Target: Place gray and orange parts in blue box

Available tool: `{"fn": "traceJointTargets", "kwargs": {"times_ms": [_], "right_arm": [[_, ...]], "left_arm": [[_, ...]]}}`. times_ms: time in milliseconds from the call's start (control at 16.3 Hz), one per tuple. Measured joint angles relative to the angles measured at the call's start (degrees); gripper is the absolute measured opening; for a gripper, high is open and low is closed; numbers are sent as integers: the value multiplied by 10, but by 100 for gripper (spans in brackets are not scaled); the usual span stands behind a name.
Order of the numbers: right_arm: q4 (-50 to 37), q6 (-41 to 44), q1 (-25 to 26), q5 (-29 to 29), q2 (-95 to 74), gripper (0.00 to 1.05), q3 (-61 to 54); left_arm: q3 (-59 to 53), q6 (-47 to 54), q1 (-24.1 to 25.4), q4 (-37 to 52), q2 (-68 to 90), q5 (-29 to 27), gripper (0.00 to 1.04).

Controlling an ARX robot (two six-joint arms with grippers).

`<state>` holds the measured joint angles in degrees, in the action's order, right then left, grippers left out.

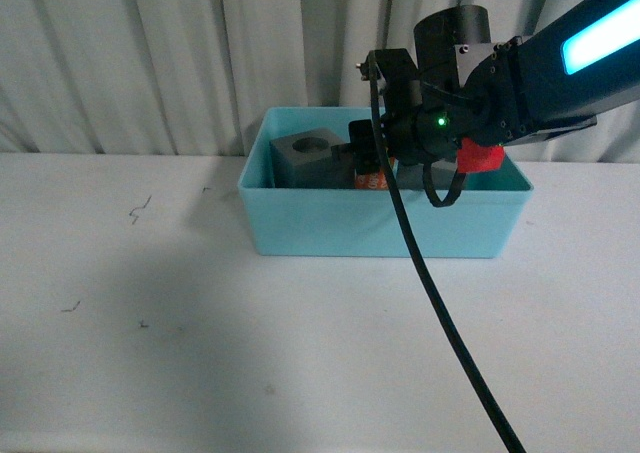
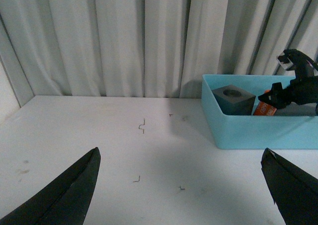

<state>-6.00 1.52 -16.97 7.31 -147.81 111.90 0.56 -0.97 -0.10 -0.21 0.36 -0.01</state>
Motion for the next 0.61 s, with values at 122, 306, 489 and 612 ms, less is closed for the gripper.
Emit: {"fn": "traceJointTargets", "kwargs": {"times_ms": [122, 306, 489, 612], "right_arm": [[-2, 0, 0, 0, -2, 65, -1], [-3, 0, 0, 0, -2, 72, -2], [-7, 0, 0, 0, -2, 83, -4], [-16, 1, 0, 2, -1, 97, -11]], "left_arm": [[0, 0, 0, 0, 0, 0, 98], [0, 0, 0, 0, 0, 0, 98], [0, 0, 0, 0, 0, 0, 98], [0, 0, 0, 0, 0, 0, 98]]}}
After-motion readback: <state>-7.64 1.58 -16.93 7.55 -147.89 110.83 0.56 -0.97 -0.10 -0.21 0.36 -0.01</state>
